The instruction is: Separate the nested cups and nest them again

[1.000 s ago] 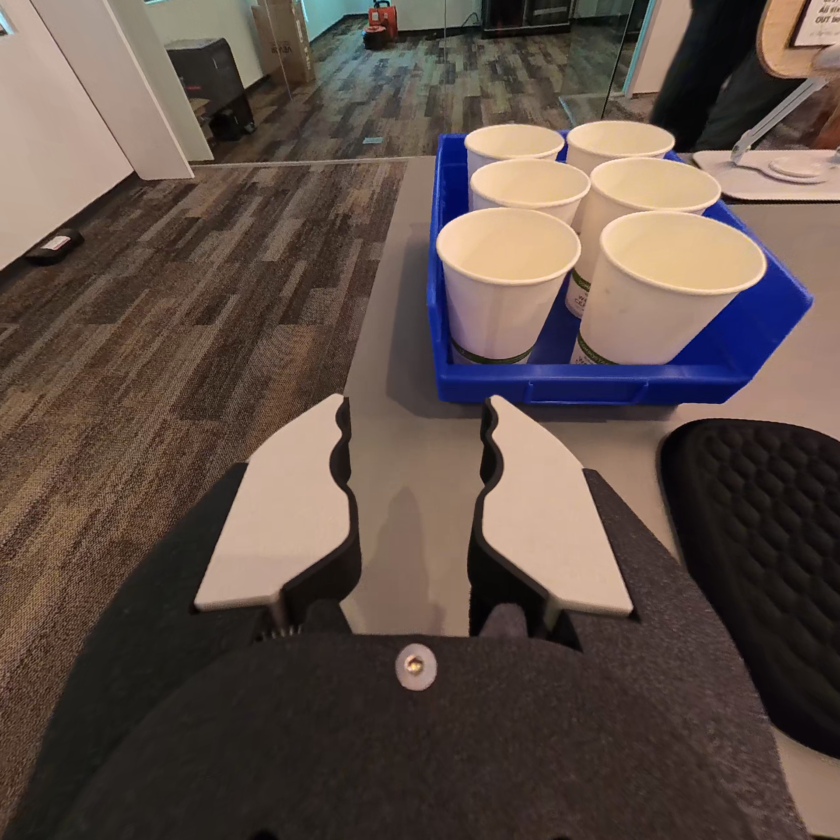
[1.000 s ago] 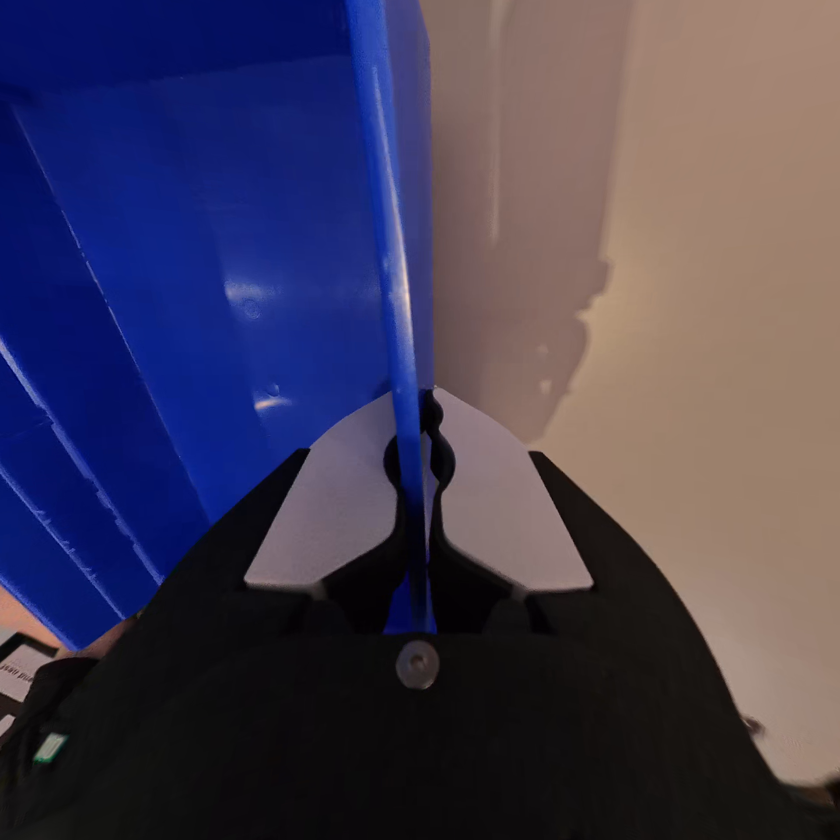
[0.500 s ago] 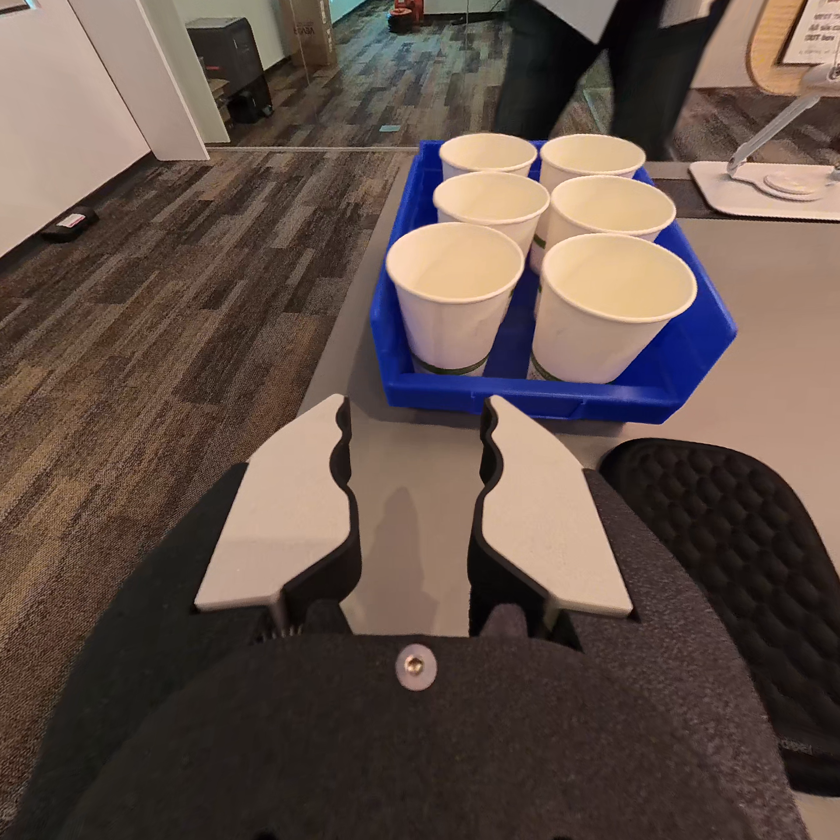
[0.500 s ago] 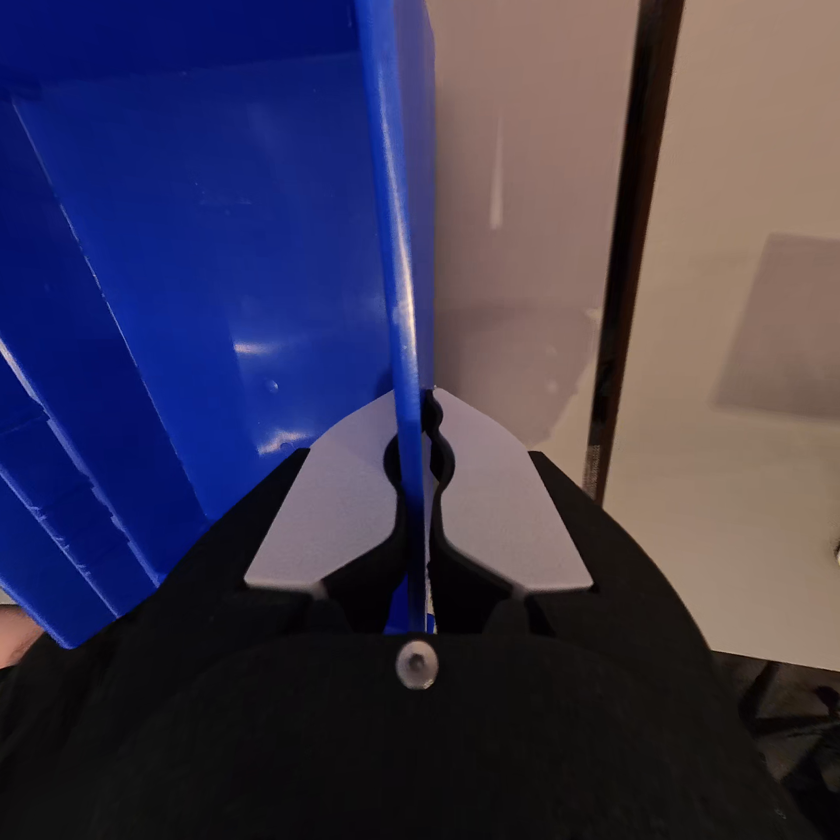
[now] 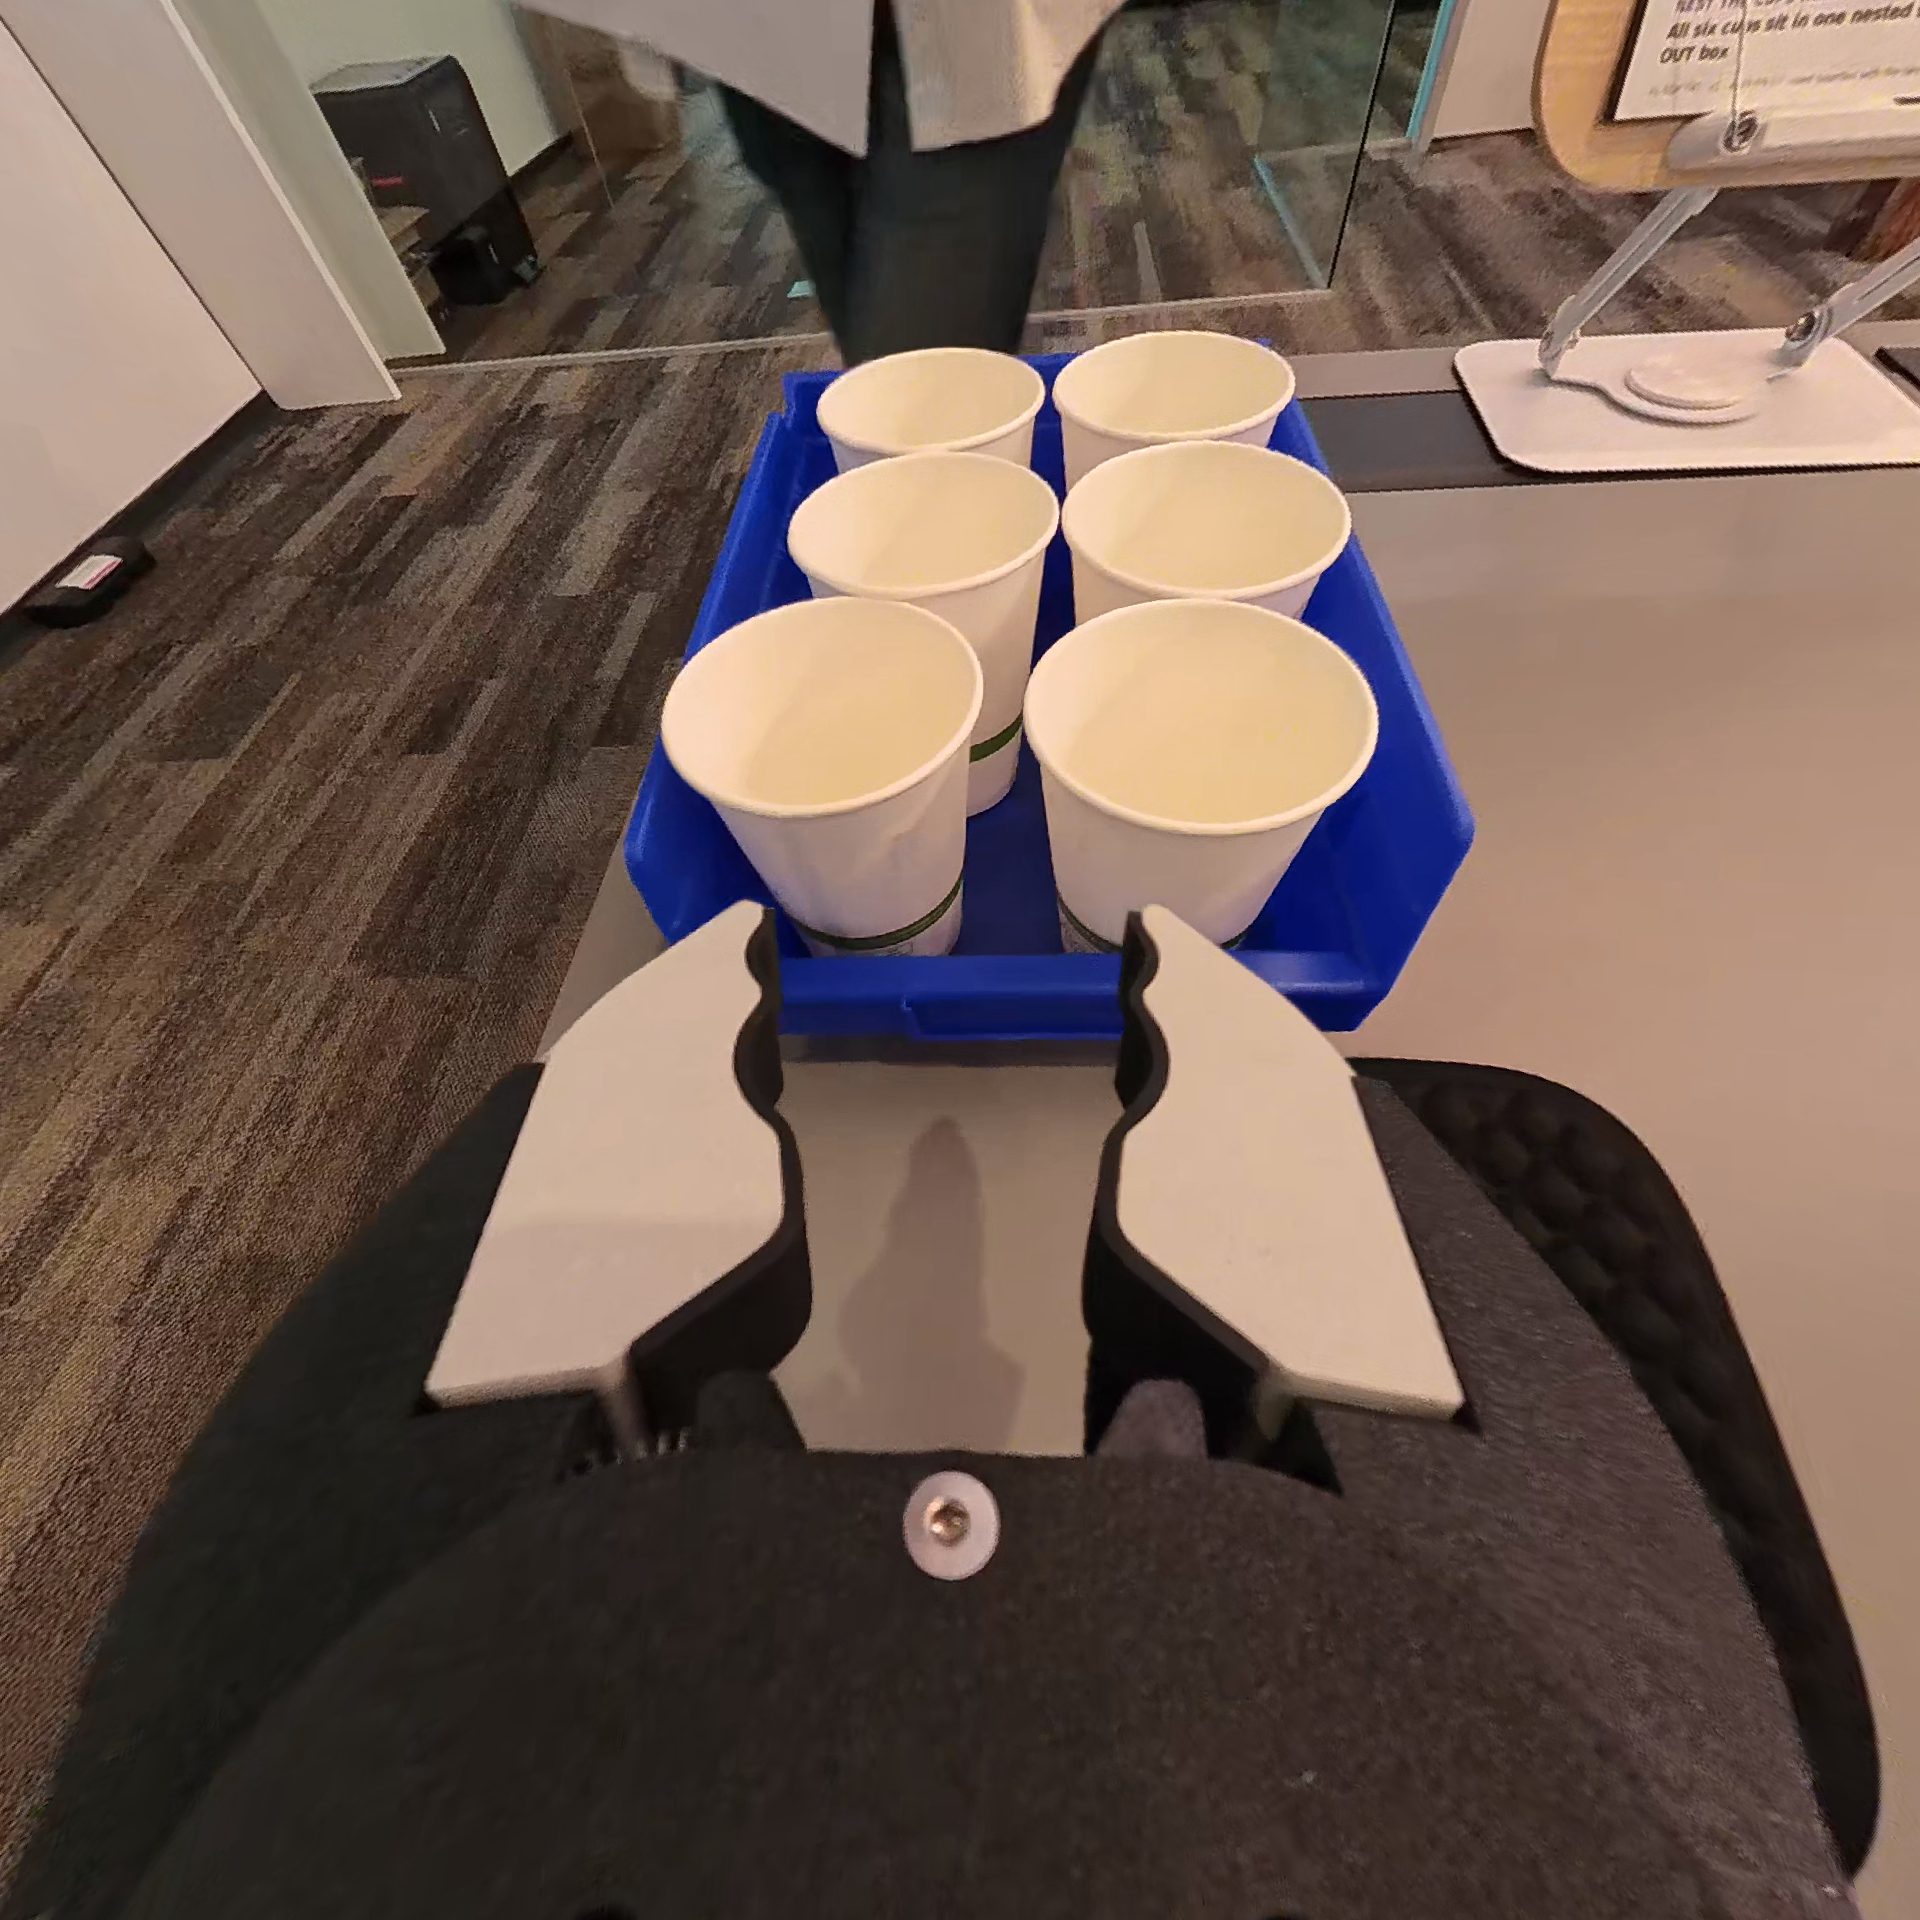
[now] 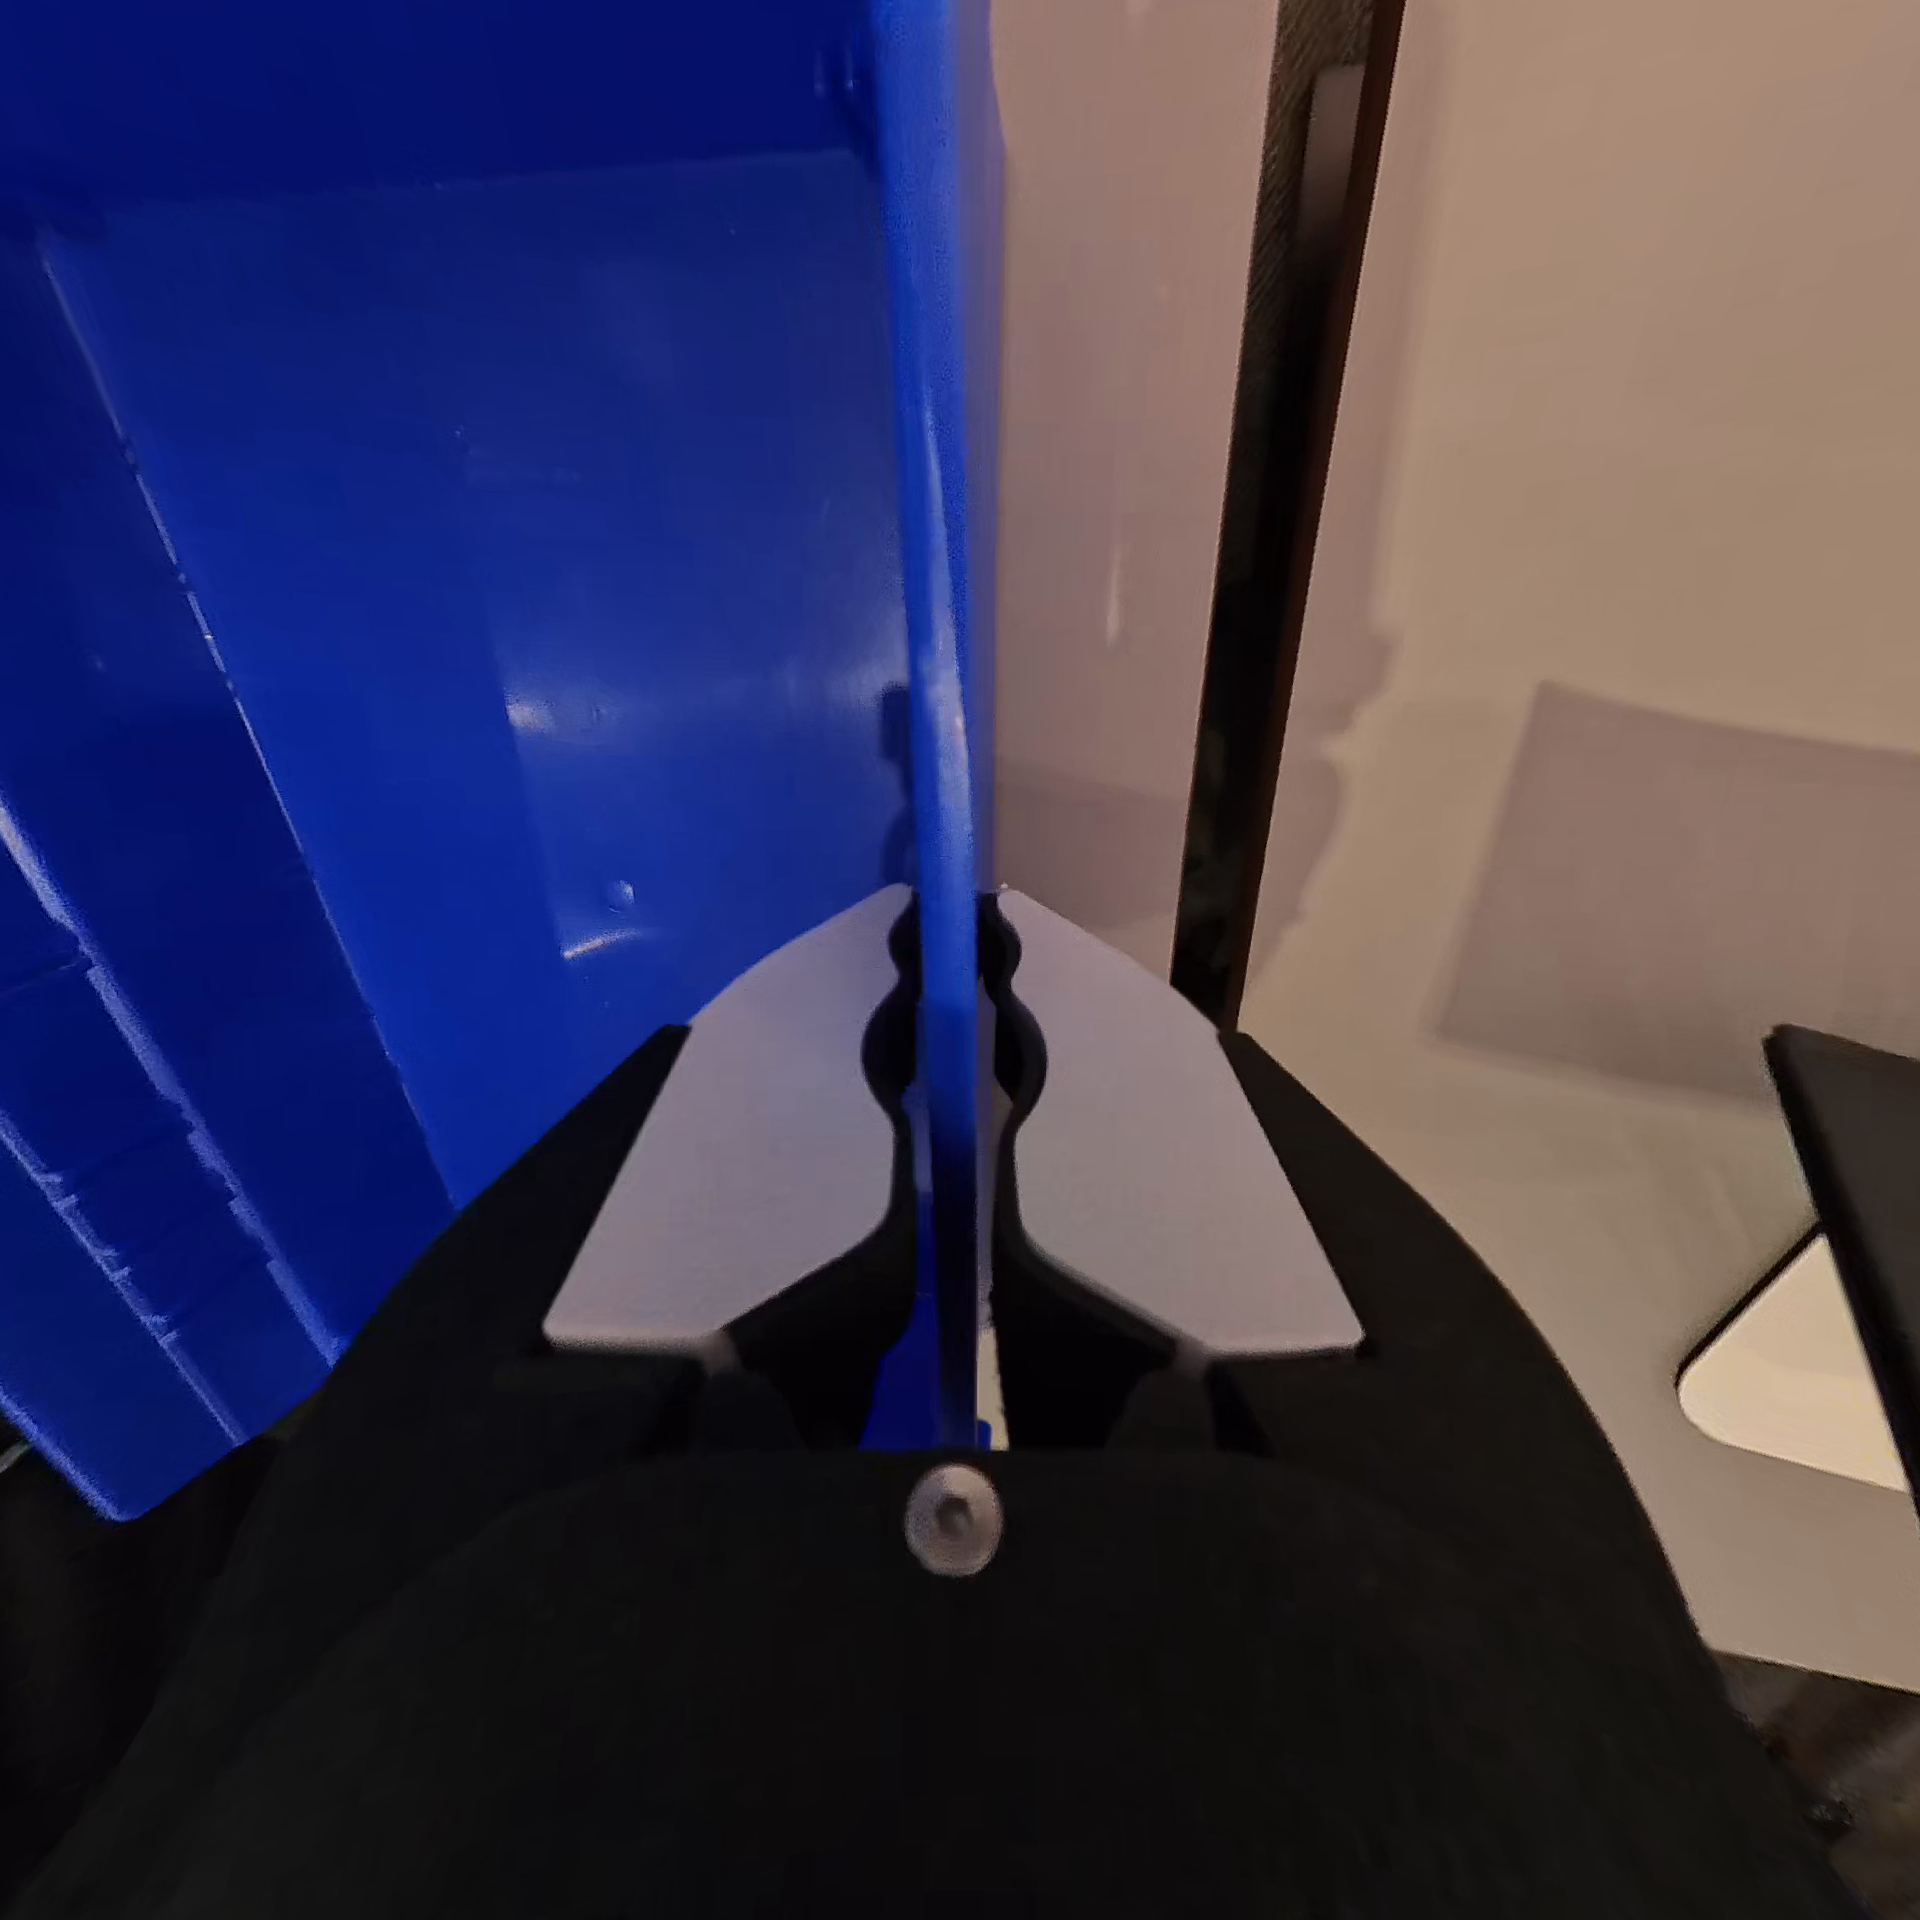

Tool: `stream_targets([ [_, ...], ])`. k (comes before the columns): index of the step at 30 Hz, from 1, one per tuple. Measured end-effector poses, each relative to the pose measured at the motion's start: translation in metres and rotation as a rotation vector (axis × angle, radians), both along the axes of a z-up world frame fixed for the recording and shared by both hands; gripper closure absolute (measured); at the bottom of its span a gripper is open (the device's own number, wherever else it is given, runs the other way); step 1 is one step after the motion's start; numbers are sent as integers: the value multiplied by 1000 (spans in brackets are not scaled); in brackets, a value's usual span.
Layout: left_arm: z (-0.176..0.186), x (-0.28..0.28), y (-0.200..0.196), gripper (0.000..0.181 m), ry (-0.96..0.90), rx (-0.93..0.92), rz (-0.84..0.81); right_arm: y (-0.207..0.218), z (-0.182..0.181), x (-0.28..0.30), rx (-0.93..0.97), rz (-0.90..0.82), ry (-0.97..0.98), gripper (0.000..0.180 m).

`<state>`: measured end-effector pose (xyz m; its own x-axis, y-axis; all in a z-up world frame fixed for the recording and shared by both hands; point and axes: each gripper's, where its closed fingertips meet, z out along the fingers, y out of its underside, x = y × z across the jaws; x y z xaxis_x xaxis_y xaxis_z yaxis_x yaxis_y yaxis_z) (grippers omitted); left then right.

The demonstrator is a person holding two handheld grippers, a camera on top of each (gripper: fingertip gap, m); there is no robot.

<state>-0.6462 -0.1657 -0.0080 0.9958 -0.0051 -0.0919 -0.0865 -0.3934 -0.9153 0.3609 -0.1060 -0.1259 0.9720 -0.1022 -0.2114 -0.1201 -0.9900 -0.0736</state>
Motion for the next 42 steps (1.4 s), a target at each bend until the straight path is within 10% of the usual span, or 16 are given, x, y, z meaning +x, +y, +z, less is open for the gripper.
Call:
stream_targets([
  [11,17,29,-1,112,-92,137,-142,54,169,-29,730,127,-434,153],
  [18,-13,20,16,113,7,84,-131,67,270,-220,1362,408,-47,122],
  [28,-7,74,33,123,357,-109,-589,63,212,-406,1271,827,216,122],
  [42,-60,82,62,148,606,-539,-813,58,167,-483,1179,958,307,121],
])
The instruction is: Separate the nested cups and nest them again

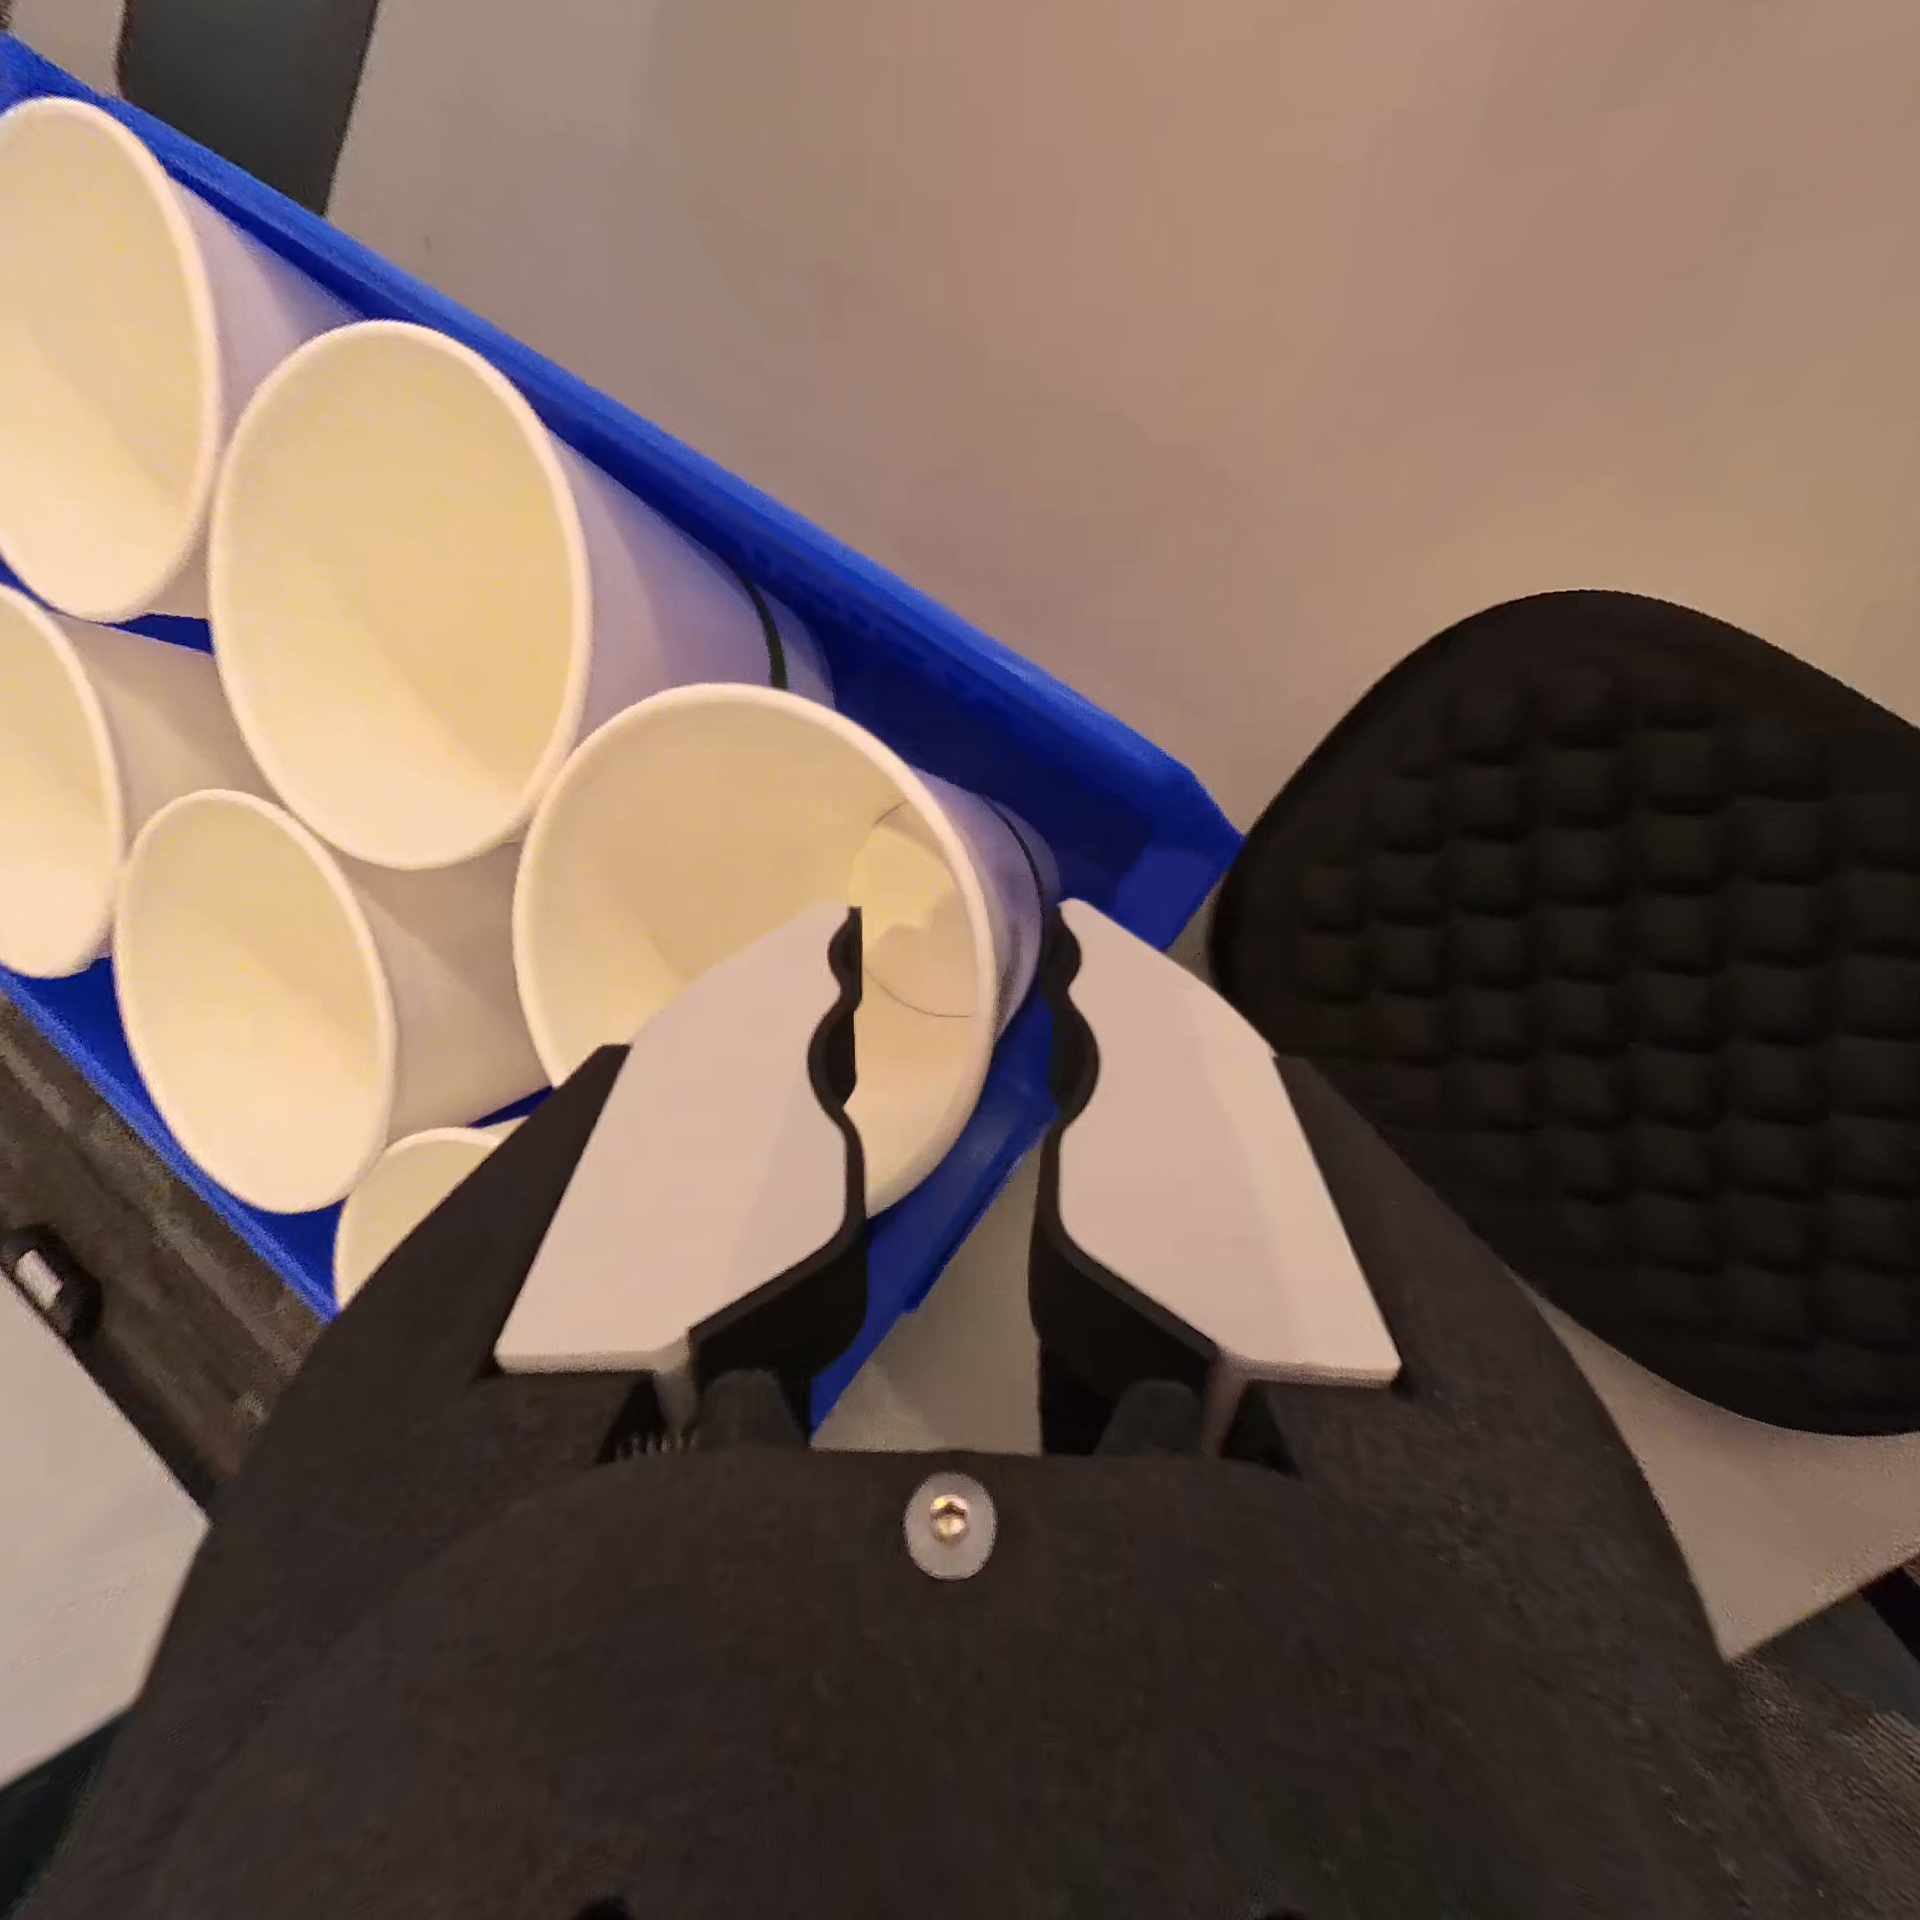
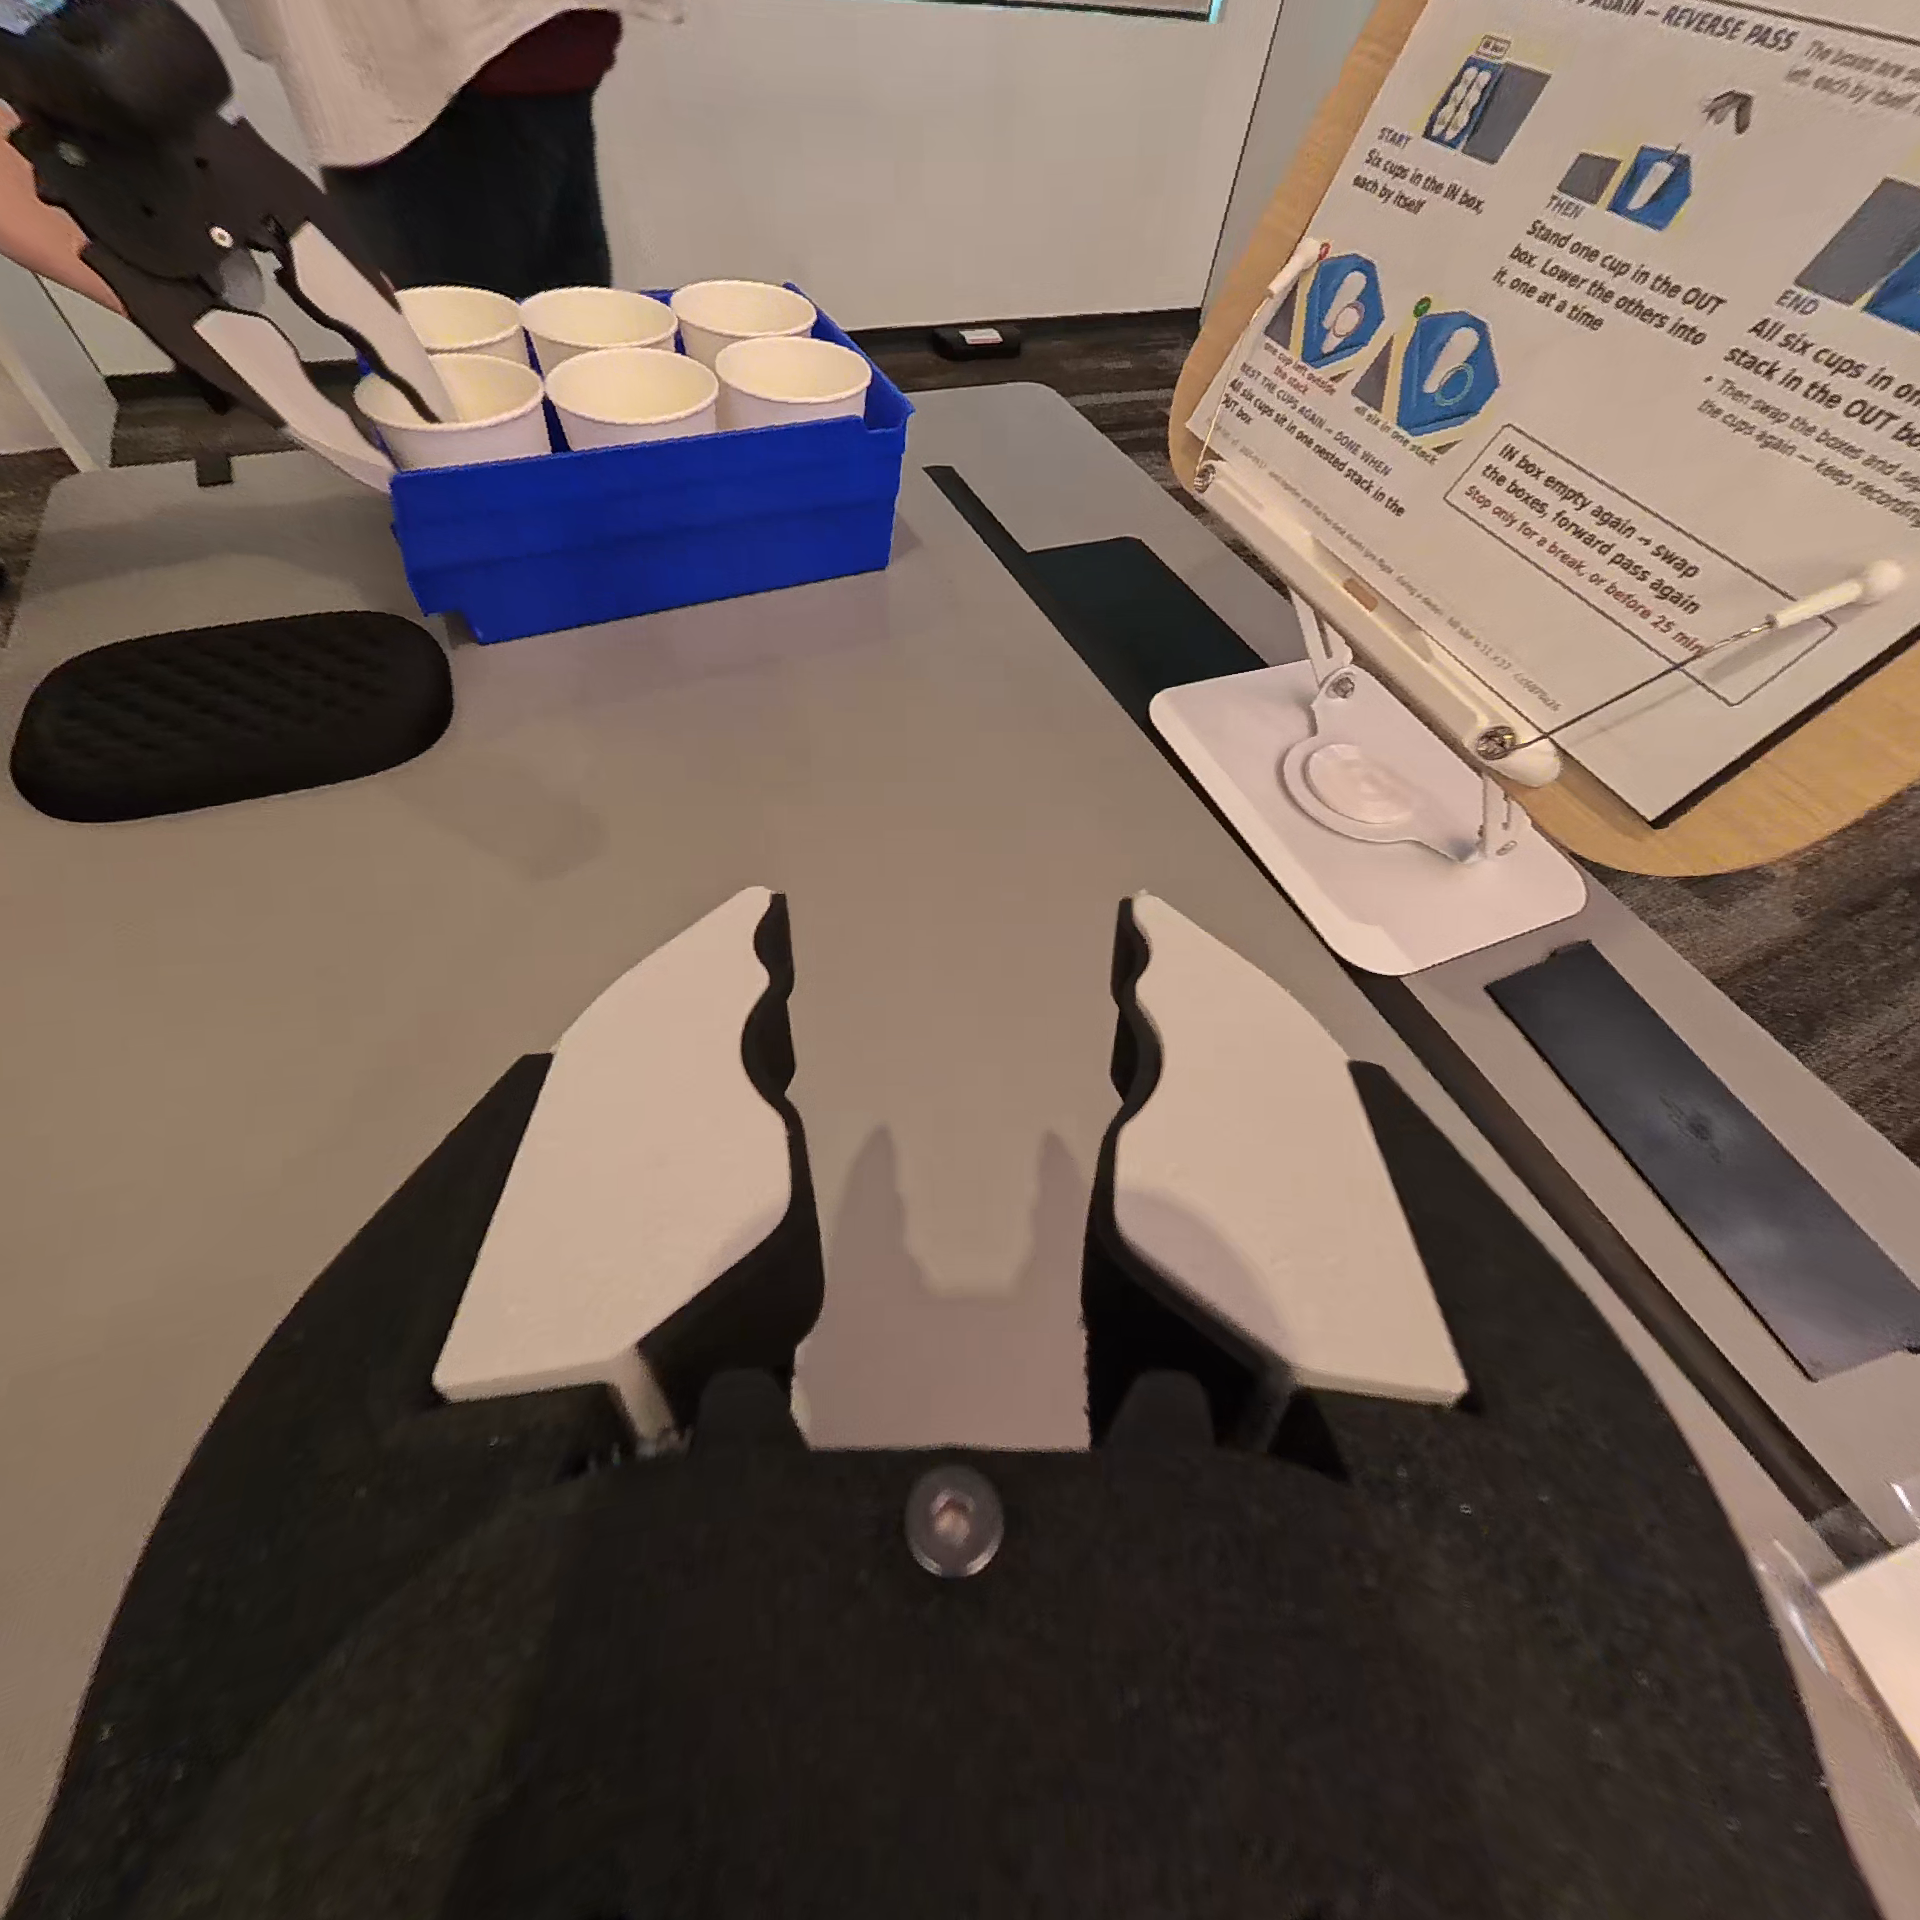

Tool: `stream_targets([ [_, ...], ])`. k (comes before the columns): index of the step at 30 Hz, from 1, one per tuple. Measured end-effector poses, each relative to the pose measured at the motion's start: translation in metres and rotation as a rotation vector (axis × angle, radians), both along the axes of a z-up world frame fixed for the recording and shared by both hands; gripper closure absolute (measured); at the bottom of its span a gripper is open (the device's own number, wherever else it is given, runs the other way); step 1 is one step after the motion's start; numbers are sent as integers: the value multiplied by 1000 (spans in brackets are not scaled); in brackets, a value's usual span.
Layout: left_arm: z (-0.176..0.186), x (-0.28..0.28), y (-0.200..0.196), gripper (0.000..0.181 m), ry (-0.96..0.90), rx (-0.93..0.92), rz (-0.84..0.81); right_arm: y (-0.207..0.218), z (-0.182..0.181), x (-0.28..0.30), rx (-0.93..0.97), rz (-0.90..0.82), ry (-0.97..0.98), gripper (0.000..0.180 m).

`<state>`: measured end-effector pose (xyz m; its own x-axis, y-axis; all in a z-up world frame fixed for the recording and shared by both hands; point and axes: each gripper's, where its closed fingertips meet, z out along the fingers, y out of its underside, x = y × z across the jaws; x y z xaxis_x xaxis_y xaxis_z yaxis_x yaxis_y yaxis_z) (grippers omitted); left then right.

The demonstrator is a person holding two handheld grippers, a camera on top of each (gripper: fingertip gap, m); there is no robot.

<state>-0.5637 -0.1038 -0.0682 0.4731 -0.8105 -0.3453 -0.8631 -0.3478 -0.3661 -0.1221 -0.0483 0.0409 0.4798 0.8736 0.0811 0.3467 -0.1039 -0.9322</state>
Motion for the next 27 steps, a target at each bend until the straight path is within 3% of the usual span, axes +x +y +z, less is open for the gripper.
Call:
stream_targets([
  [4,1,-3,1,158,2,-25,17,1,-7,-2,-17,10,22,121],
  [5,0,-3,-1,173,4,-52,13,2,-9,-2,-22,11,25,121],
  [6,0,-3,-3,175,6,-72,15,2,-10,-2,-30,14,26,122],
  [13,8,-1,-4,177,6,-99,21,3,-10,-8,-49,47,-9,122],
  [21,99,24,-9,177,-22,-23,-75,-17,18,-59,47,189,-4,119],
  [27,175,105,-23,177,-94,9,-311,-47,38,-111,179,324,30,112],
])
